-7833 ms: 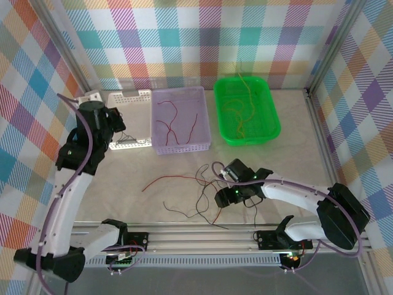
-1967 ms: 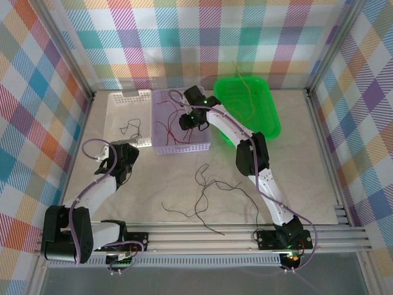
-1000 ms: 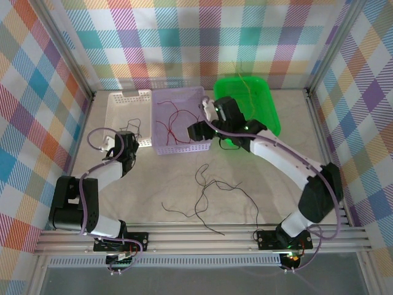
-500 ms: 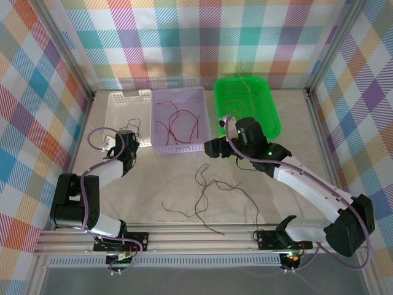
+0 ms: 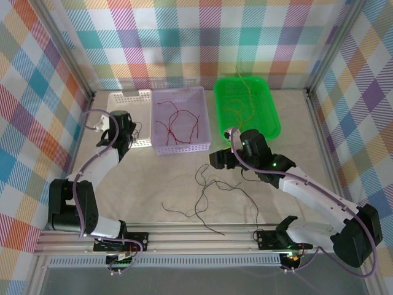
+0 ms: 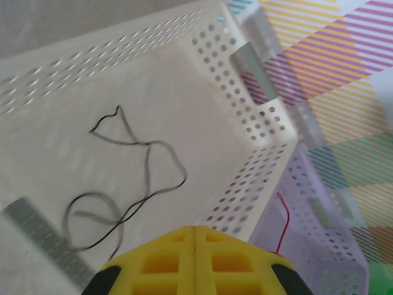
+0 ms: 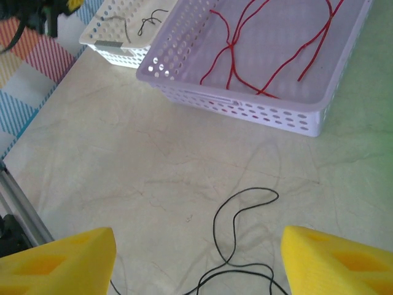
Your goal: Untangle the cables
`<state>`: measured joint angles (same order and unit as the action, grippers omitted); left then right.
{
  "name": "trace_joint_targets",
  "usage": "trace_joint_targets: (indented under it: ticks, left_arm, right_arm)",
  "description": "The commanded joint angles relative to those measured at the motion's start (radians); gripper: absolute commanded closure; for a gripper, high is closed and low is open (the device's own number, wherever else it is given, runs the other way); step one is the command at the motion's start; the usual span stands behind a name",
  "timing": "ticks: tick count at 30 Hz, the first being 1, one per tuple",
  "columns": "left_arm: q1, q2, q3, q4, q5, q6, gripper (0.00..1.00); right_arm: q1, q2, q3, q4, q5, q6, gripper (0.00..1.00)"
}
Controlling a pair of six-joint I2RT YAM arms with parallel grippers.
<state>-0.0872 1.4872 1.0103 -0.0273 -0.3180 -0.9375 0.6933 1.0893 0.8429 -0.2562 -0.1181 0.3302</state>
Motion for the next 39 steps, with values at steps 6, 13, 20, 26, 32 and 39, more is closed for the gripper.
trace_joint_targets:
  ticks: [6,13,20,26,32,39]
  left_arm:
    - [0.033,0.269,0.31,-0.219,-0.095,0.175,1.0]
    - [0.035,0.49,0.603,-0.409,-0.103,0.292,0.87]
    - [0.004,0.413,0.644,-0.463,-0.081,0.379,0.29]
    - [-0.017,0.293,0.624,-0.559,0.007,0.423,0.0]
    - [-0.032,0.169,0.596,-0.697,0.116,0.416,0.0]
    - [-0.082,-0.072,0.42,-0.742,0.122,0.469,0.0]
  right_arm:
    - [0.026,-0.144,-0.072,-0.088,-0.028,0.009,0.29]
    - [0.037,-0.216,-0.147,-0.143,-0.025,0.016,0.29]
    - [0.04,-0.227,-0.216,-0.165,-0.024,0.047,0.28]
    - [0.041,-0.165,-0.249,-0.155,0.006,0.048,0.27]
    - [0.062,-0.039,-0.259,-0.098,0.013,0.064,0.27]
    - [0.217,0.154,-0.189,-0.047,0.073,0.092,0.27]
